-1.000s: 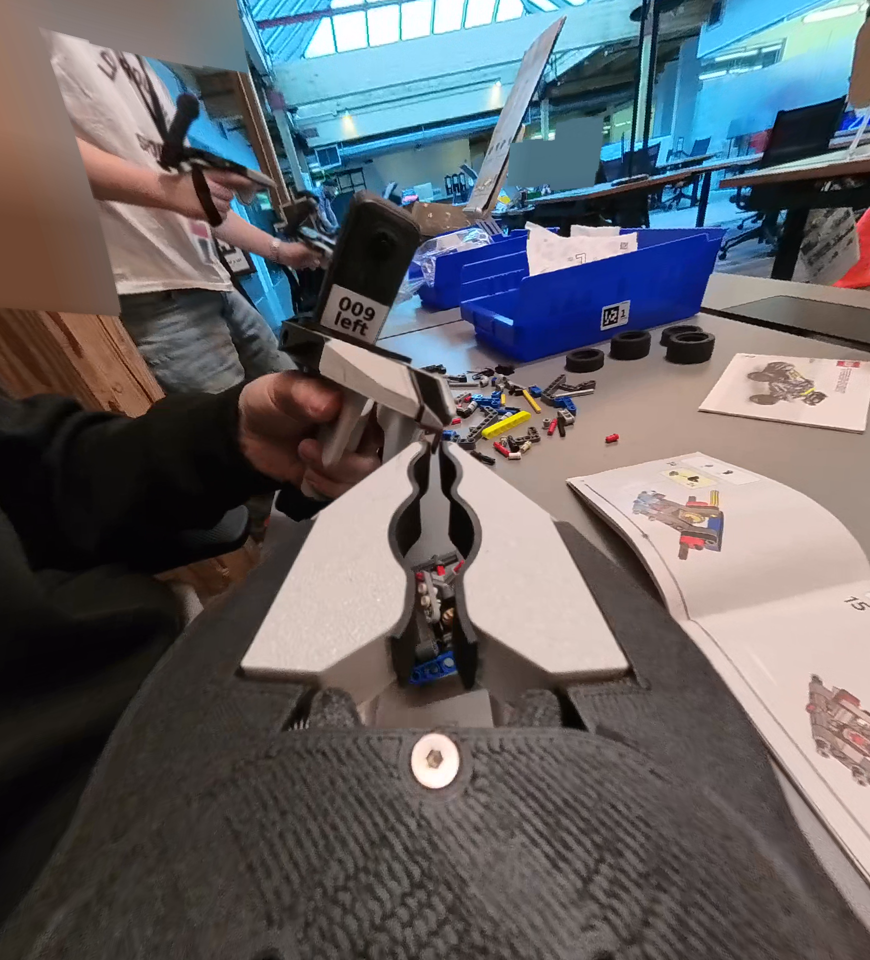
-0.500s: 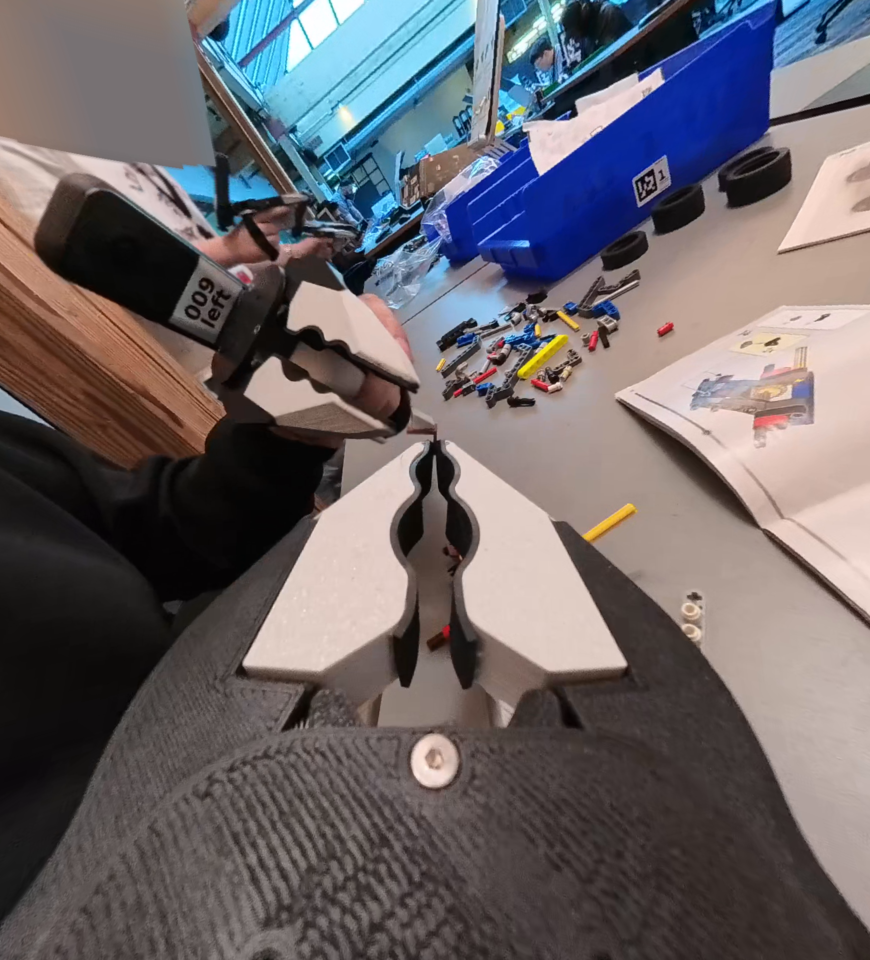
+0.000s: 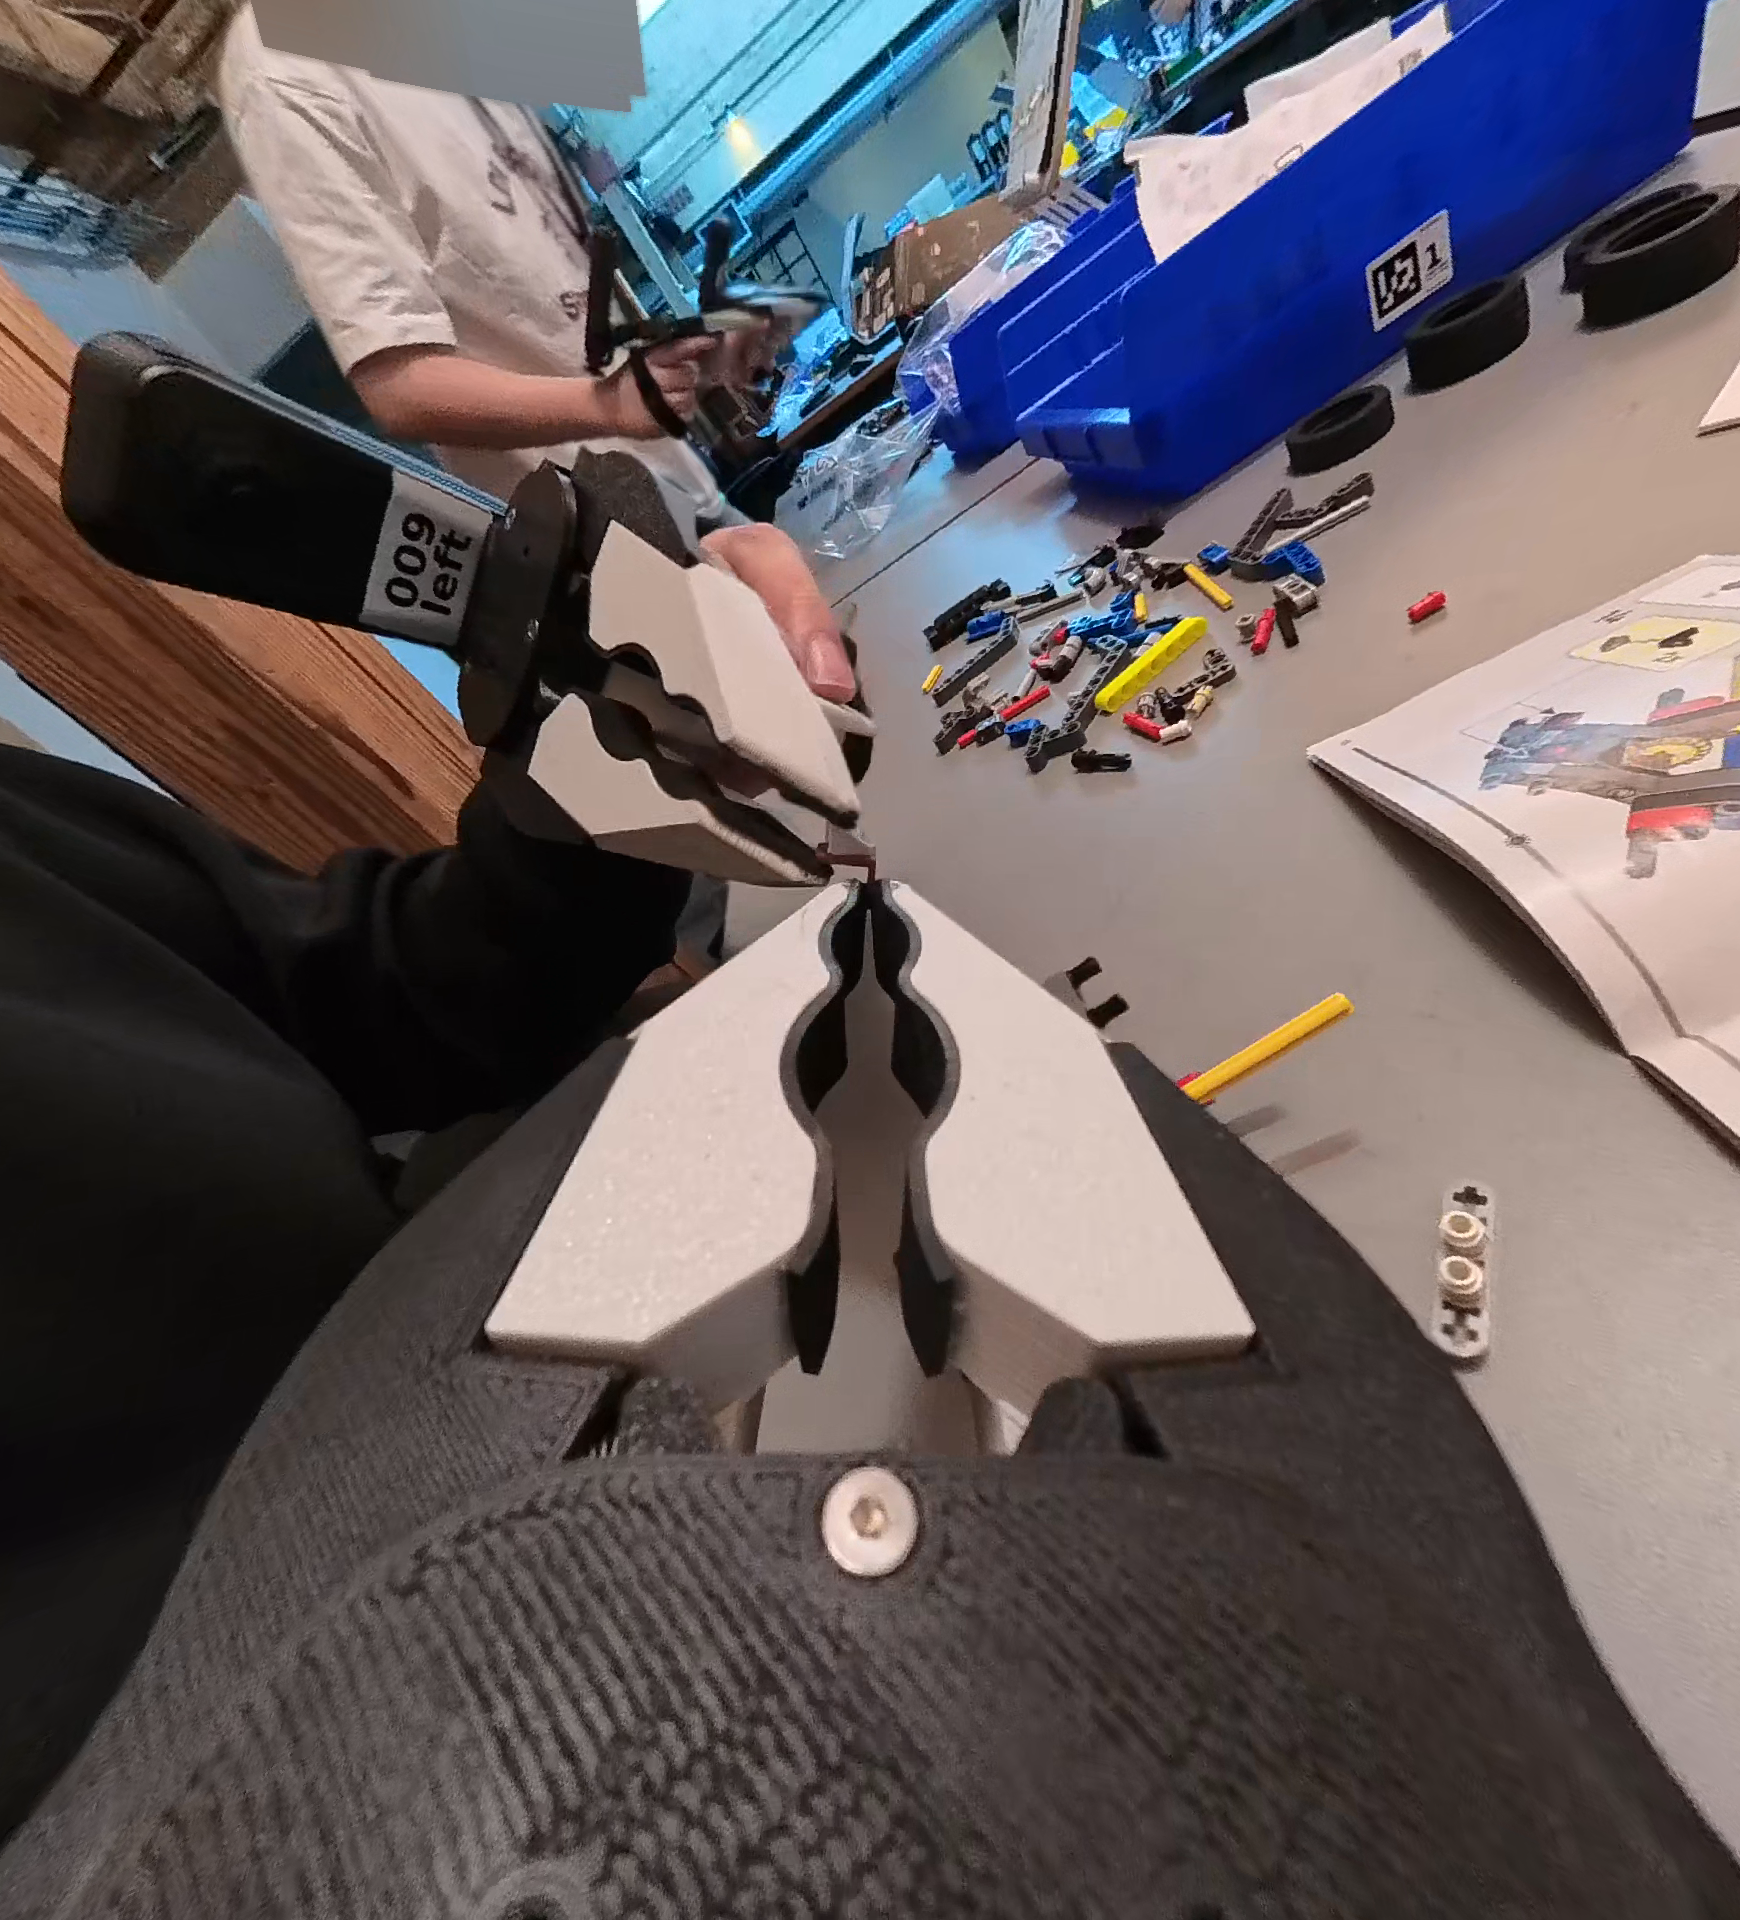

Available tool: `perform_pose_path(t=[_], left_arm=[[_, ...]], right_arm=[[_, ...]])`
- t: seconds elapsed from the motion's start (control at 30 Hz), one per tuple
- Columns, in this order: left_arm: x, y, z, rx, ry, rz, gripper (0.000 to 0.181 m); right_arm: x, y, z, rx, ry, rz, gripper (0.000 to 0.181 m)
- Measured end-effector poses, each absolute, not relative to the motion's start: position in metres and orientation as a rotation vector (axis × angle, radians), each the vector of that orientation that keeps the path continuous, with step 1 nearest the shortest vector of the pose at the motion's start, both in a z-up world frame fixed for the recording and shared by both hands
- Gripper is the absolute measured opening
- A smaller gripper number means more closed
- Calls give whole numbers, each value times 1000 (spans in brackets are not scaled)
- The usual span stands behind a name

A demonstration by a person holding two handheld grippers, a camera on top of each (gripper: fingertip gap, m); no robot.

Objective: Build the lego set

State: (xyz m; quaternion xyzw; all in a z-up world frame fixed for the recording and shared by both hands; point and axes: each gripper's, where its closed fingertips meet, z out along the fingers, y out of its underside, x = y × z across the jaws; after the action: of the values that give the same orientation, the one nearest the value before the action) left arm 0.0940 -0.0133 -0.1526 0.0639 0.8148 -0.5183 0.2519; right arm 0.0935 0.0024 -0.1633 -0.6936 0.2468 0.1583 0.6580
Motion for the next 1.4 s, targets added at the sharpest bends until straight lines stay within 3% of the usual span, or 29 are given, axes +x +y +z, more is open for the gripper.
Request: perform_pose_path(t=[0.53,0.93,1.33,1.4], left_arm=[[74,-18,-134,241,2205,-1721,6],[63,-22,-122,315,2260,-1692,6],[60,-20,-119,205,2233,-1933,6],[60,-18,-118,172,2255,-1931,15]], right_arm=[[73,1,-145,-1445,490,648,0],[60,-1,-130,-1359,435,793,0],[58,2,-130,-1398,417,747,0],[65,2,-133,-1462,439,620,0]])
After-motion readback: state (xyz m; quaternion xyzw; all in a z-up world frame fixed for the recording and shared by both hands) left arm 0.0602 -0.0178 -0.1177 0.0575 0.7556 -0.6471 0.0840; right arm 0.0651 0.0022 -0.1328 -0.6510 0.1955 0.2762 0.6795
